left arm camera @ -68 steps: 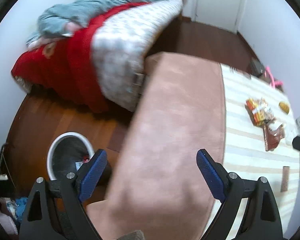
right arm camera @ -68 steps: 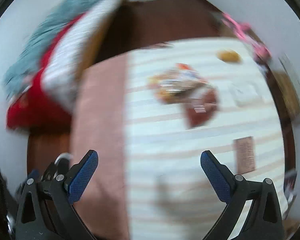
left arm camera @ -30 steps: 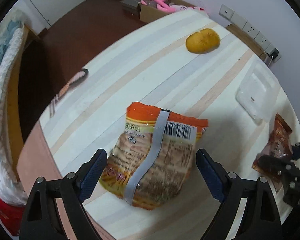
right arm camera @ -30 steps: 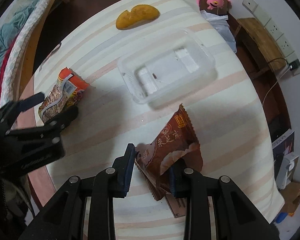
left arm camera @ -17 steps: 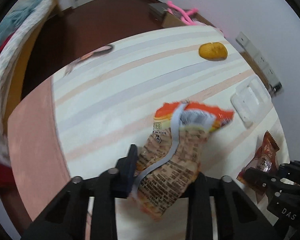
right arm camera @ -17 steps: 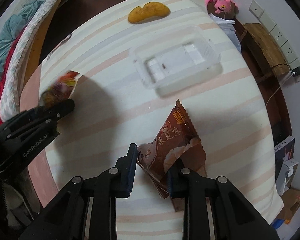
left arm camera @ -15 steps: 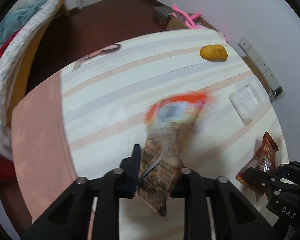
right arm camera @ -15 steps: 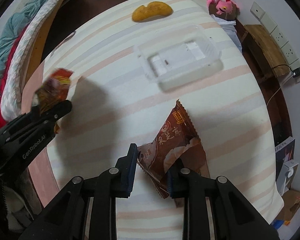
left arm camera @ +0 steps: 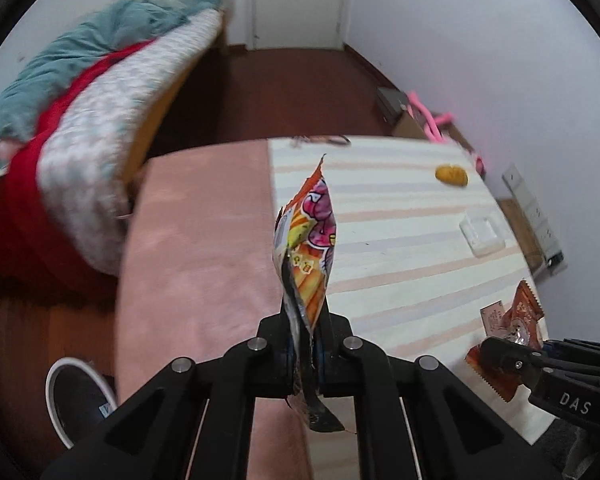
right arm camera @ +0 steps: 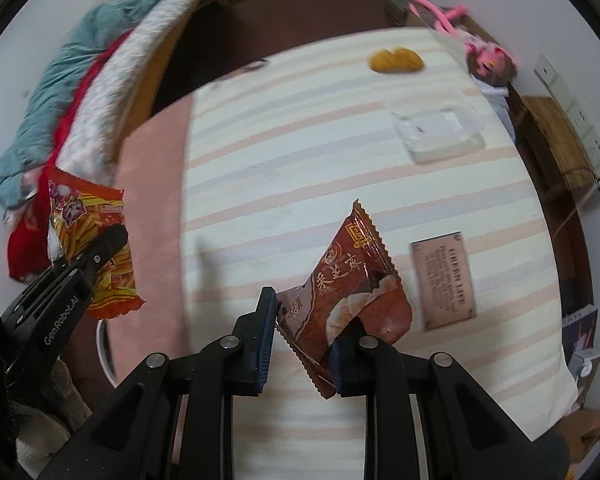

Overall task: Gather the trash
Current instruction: 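Carry both packets over the white bin and open both tools to drop them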

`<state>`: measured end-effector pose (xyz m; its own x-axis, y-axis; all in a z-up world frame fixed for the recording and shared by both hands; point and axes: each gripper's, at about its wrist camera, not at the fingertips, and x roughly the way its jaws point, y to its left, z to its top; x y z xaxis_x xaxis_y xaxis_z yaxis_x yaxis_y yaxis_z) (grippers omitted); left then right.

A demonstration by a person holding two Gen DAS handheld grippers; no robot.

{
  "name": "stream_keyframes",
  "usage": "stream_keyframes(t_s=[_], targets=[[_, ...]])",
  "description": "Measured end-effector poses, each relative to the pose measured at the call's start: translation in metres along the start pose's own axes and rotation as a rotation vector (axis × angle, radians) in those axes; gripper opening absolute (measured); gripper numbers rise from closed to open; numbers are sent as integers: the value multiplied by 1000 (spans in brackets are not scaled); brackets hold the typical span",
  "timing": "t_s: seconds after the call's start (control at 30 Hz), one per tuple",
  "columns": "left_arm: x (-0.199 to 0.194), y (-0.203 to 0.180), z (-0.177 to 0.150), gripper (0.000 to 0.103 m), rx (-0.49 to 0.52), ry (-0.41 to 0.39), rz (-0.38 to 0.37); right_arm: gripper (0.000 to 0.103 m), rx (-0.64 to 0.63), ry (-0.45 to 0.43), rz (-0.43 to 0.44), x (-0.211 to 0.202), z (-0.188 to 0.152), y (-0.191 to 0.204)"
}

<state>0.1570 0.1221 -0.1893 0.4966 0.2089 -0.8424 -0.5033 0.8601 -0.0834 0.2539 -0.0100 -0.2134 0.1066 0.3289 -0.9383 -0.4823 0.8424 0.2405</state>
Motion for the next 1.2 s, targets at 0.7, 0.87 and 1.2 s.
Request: stream_keyframes(t_s=[0.7, 0.87, 1.2], targets=[[-176, 224, -91, 5, -326, -156, 168, 24, -376, -10, 291, -49, -87, 270], [-165, 307, -131, 5, -498, -81, 144, 24, -441, 83, 368, -11, -110, 345], [-58, 437, -199, 5, -784, 178, -27, 24, -514, 333, 312, 152, -156, 439]])
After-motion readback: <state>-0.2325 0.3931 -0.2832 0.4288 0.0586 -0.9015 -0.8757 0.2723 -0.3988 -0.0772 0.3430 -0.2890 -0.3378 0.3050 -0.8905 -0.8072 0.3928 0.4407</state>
